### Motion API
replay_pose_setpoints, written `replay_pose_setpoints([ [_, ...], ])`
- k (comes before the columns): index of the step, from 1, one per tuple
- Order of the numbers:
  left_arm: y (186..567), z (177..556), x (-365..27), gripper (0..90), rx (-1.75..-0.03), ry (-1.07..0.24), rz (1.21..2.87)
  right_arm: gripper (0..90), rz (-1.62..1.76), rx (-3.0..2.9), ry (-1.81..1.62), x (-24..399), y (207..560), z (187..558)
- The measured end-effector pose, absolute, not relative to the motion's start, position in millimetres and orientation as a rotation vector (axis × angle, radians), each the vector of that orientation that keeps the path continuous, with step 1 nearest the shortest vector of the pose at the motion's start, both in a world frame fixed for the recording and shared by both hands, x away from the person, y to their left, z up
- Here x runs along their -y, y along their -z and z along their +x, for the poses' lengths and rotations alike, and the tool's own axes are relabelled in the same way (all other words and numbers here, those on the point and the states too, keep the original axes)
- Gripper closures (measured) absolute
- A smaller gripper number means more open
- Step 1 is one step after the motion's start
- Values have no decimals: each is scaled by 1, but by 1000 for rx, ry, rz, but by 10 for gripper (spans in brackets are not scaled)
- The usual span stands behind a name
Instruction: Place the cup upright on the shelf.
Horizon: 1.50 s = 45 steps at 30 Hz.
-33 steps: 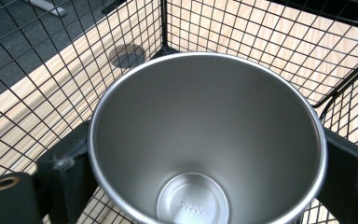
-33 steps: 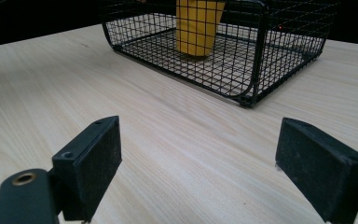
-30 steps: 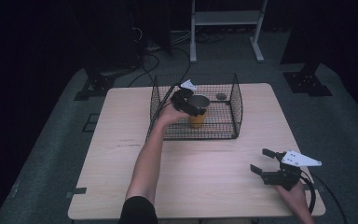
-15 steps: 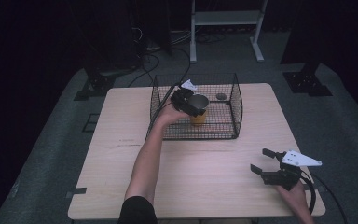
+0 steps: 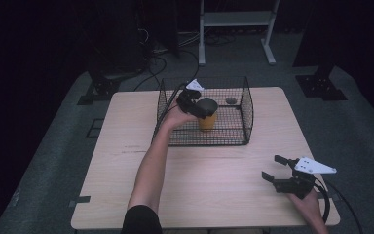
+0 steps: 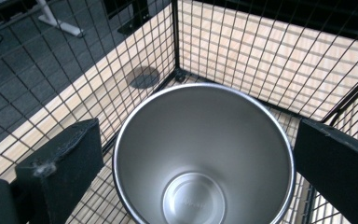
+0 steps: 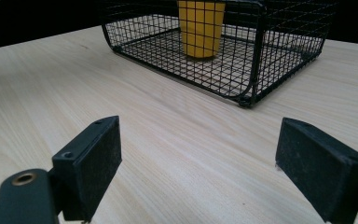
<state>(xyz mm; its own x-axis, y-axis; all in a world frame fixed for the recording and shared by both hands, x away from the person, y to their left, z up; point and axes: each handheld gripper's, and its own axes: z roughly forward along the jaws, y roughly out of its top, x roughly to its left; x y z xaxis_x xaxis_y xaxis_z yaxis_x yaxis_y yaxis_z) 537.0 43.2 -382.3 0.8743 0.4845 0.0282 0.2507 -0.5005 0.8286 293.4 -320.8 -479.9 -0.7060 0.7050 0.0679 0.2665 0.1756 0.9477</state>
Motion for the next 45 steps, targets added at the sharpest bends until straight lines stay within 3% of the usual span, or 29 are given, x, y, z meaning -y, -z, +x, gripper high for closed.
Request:
replay_pose_setpoints([
  [45, 339, 480, -51, 14, -381, -304, 1982, 131, 936, -2051, -1538, 322, 480, 293],
])
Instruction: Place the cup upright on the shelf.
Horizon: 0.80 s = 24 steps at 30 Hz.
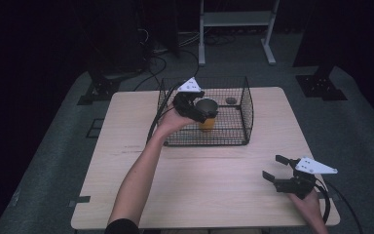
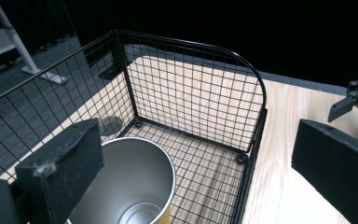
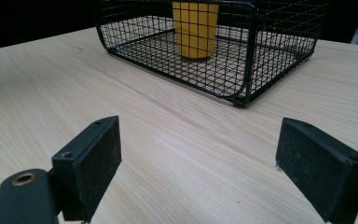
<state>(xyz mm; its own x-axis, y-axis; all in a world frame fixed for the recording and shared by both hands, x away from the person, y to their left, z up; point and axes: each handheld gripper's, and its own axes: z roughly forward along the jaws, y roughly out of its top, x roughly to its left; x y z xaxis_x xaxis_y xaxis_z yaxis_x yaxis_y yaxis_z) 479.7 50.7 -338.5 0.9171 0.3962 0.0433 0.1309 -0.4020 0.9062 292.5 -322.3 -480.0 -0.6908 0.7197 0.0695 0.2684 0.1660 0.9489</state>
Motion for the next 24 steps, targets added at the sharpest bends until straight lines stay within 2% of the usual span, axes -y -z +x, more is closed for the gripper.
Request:
replay_pose_setpoints([
  [24, 347, 454, -69, 15, -414, -281, 1935, 131, 938, -2050, -1536, 322, 480, 292],
])
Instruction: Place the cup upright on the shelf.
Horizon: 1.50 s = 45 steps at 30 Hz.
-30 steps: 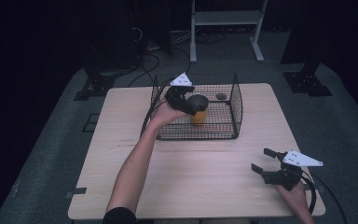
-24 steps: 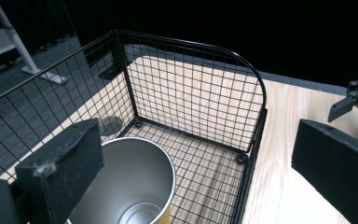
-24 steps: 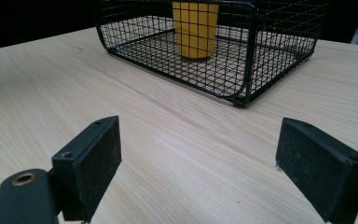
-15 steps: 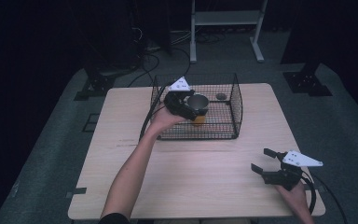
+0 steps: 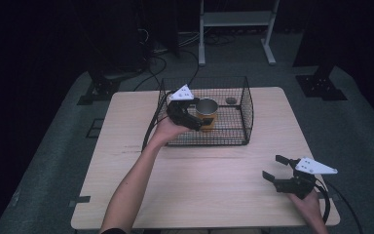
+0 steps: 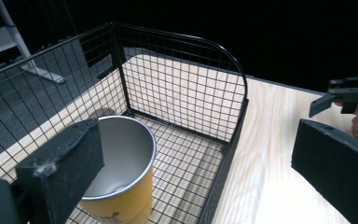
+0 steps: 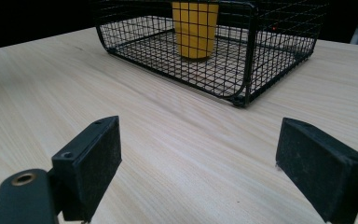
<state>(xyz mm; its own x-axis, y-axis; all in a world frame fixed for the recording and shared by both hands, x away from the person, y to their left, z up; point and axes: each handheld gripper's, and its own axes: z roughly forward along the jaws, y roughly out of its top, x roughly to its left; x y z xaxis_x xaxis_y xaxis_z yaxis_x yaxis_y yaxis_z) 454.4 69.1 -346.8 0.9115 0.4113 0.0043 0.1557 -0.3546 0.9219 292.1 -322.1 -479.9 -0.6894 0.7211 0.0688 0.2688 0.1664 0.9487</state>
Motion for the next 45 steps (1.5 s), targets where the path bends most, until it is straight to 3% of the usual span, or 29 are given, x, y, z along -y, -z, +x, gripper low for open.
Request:
replay_pose_setpoints([
  [45, 363, 396, -100, 15, -415, -299, 1879, 131, 943, -2048, -1539, 323, 480, 292],
])
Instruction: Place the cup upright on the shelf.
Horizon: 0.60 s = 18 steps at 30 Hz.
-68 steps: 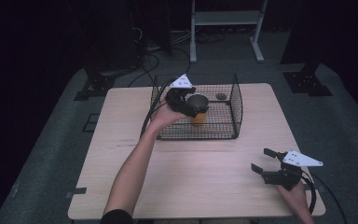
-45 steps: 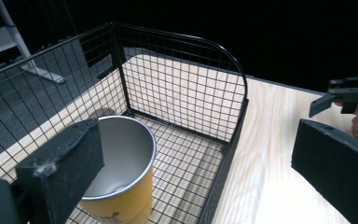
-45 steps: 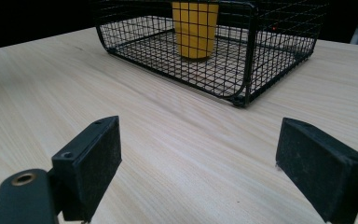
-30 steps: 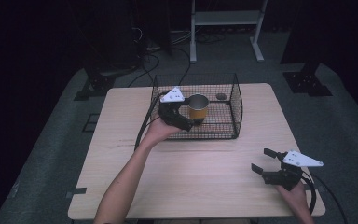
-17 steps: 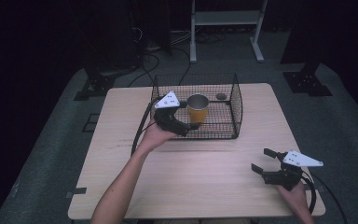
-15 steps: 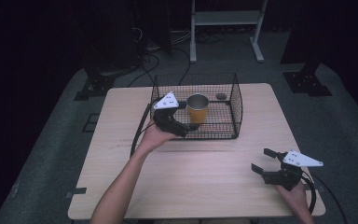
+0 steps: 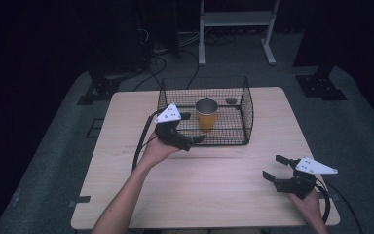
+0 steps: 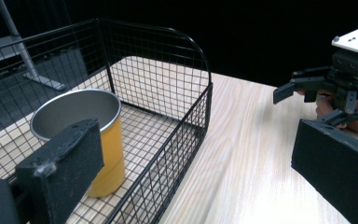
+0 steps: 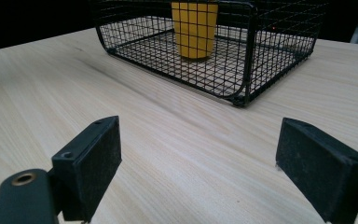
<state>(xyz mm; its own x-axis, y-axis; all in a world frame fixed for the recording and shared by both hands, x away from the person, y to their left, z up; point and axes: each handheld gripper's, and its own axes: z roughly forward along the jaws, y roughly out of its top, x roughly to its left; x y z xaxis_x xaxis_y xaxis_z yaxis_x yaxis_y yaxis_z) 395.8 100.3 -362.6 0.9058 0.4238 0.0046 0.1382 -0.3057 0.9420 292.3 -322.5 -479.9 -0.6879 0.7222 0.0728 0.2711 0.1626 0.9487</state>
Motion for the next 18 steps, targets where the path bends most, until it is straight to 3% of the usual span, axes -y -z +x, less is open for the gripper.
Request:
replay_pose_setpoints([
  [18, 375, 376, -110, 15, -406, -307, 1867, 132, 947, -2046, -1540, 323, 480, 292],
])
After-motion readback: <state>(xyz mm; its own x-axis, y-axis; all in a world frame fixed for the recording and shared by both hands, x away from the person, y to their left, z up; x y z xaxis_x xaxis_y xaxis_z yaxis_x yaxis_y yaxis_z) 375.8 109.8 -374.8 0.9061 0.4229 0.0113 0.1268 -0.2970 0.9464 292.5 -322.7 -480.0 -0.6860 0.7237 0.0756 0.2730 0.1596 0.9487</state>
